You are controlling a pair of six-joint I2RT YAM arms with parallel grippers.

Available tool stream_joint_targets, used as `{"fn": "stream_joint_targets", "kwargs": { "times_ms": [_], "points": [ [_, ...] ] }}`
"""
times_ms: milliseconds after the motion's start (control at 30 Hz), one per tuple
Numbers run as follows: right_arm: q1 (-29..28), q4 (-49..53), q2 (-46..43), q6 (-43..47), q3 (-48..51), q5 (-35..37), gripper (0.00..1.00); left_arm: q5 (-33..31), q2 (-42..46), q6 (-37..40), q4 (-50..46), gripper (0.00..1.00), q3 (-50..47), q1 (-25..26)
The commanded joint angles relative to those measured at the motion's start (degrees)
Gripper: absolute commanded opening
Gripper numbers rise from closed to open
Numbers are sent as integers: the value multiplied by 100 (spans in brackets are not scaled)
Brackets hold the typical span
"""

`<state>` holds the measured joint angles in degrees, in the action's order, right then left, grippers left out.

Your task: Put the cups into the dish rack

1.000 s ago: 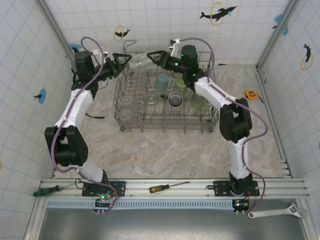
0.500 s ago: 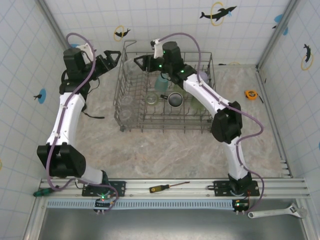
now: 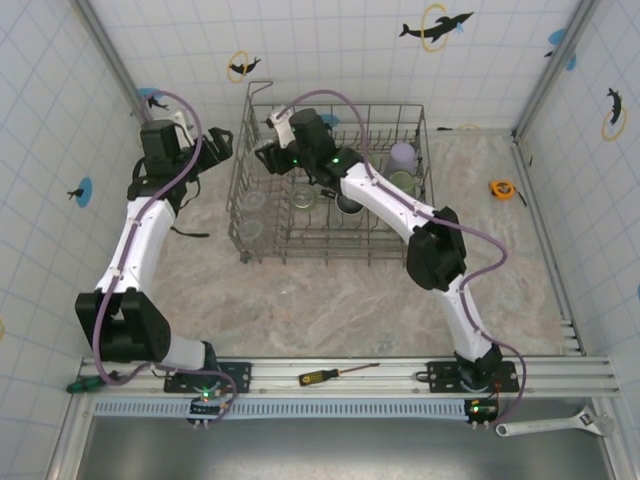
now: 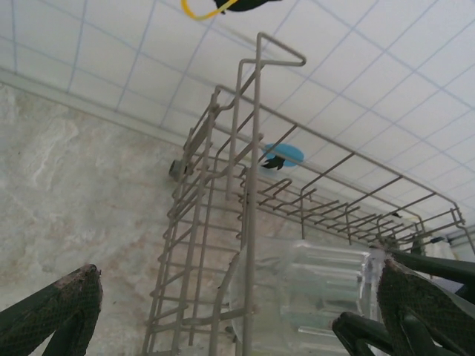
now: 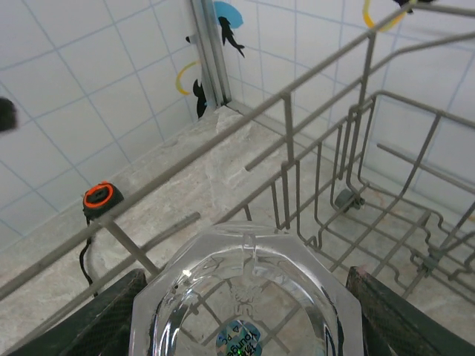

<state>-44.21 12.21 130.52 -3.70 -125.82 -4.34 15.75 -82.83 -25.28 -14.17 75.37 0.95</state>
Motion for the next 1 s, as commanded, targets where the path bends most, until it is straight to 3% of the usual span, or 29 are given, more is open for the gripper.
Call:
{"fn": "stream_joint_targets", "kwargs": {
  "times_ms": [0, 533, 967],
  "points": [
    [-69, -219, 348, 489, -405, 371, 30, -35, -96, 122, 232, 97, -170, -41],
    [-162, -344, 755, 843, -504, 701, 29, 848, -251, -770, 1159, 97, -819, -8],
    [-246, -476, 949, 1064, -548, 759, 30, 933, -275, -833, 1224, 98, -893, 90]
  ]
}}
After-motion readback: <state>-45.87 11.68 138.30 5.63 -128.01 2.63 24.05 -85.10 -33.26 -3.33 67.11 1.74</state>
